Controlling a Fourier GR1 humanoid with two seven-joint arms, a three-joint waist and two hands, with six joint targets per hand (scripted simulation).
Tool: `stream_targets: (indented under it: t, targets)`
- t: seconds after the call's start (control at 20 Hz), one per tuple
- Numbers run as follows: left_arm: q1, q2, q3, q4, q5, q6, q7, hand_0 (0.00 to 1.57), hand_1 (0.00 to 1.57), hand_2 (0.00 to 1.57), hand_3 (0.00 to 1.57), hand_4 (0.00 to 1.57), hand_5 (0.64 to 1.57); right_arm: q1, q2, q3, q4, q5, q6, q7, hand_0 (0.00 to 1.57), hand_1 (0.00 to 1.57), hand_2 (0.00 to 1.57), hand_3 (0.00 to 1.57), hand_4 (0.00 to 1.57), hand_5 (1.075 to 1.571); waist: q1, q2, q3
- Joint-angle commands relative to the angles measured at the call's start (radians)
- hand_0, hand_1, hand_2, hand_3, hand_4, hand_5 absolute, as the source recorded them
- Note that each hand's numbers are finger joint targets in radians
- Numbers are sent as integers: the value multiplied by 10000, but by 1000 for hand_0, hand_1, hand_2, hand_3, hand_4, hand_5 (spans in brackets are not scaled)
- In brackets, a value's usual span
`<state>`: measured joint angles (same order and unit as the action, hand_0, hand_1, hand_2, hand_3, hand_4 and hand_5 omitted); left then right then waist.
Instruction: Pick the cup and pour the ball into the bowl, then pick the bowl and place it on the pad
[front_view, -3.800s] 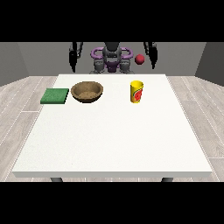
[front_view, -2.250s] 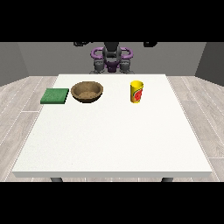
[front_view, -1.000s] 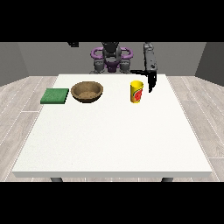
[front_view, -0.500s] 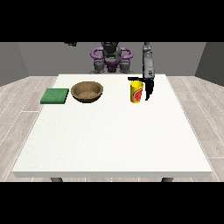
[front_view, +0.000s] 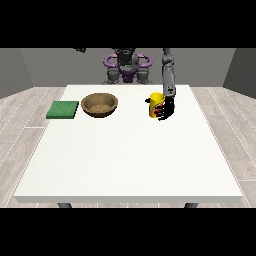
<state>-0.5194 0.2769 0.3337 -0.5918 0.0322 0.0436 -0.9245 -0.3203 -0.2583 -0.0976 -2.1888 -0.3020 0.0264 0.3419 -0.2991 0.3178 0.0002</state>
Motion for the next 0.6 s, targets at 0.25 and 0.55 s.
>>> stream_targets:
  t: [0.25, 0.55]
  targets:
    - [-246, -188, -390, 700, -1006, 1983, -494, 1335, 1335, 1571, 1571, 1053, 1478, 490, -318, -871, -178, -1020, 319, 524, 0, 0, 0, 0, 105, 1559, 32, -581, -6]
    - [-724, -161, -1851, 147, -2537, 2948, 1981, 1360, 1360, 1571, 1571, 1119, 1499, 633, -704, -1774, 2064, -1505, 981, 153, 0, 0, 0, 0, 189, 1558, 739, -2292, 15]
